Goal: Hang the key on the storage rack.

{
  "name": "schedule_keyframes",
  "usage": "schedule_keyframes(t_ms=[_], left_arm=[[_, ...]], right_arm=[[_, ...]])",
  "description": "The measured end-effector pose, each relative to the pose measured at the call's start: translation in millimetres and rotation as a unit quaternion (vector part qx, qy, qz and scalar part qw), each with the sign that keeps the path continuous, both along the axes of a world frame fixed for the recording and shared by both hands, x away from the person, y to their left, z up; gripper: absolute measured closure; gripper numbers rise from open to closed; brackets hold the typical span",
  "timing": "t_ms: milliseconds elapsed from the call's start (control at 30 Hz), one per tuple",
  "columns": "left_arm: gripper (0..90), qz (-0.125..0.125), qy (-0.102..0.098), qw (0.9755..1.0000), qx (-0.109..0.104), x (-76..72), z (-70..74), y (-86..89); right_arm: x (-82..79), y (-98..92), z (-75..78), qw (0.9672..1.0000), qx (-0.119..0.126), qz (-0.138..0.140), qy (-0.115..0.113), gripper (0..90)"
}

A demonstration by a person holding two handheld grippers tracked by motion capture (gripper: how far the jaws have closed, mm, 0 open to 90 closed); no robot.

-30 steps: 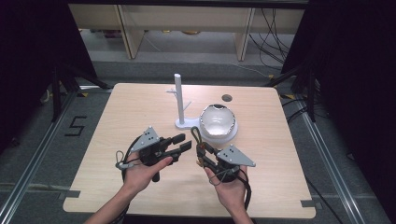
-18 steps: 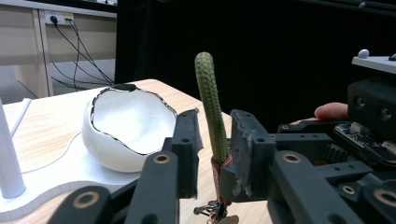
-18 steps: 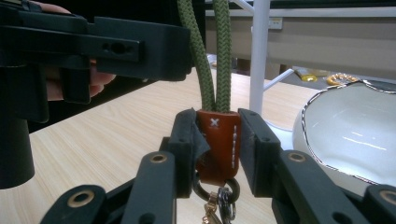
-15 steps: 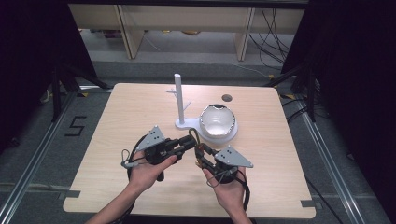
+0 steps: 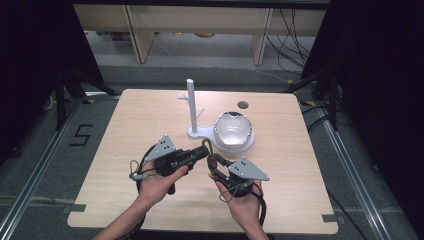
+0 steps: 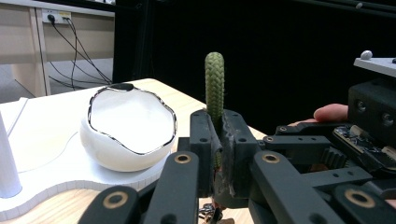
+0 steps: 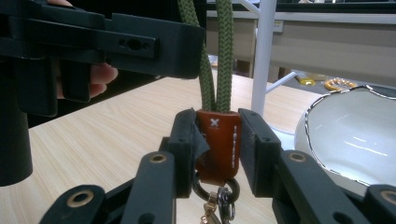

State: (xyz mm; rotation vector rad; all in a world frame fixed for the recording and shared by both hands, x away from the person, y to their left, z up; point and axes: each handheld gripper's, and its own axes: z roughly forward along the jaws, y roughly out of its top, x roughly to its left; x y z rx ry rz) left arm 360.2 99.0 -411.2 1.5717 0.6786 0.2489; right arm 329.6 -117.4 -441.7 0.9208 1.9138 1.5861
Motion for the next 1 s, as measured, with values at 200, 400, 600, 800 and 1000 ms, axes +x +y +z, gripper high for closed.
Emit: schedule_keyframes(t_ms=[200,400,600,800,1000], left_arm=[[84.0,0.004,-0.014,0.9998,0.012,-1.0,2.1,-0.1],[84.1,0.028,-0.029,0.9986,0.035,1.0,5.0,6.4],[84.0,0.060,-0.045,0.9956,0.057,4.8,6.1,18.1],[84.0,0.081,-0.049,0.9935,0.063,8.5,5.2,31.0],[84.0,0.098,-0.055,0.9912,0.070,10.7,4.1,41.6]], right_arm=[[0.0,2.6,2.0,0.9999,-0.013,-0.001,0.000,65.5],[-1.2,1.6,1.5,0.9996,-0.024,-0.011,0.009,57.5],[-1.3,-5.1,-0.9,0.9991,-0.031,-0.019,0.019,56.5],[-2.7,-11.5,-1.8,0.9990,-0.036,-0.021,0.018,57.1],[-3.7,-21.1,-2.3,0.9986,-0.040,-0.028,0.018,57.3]])
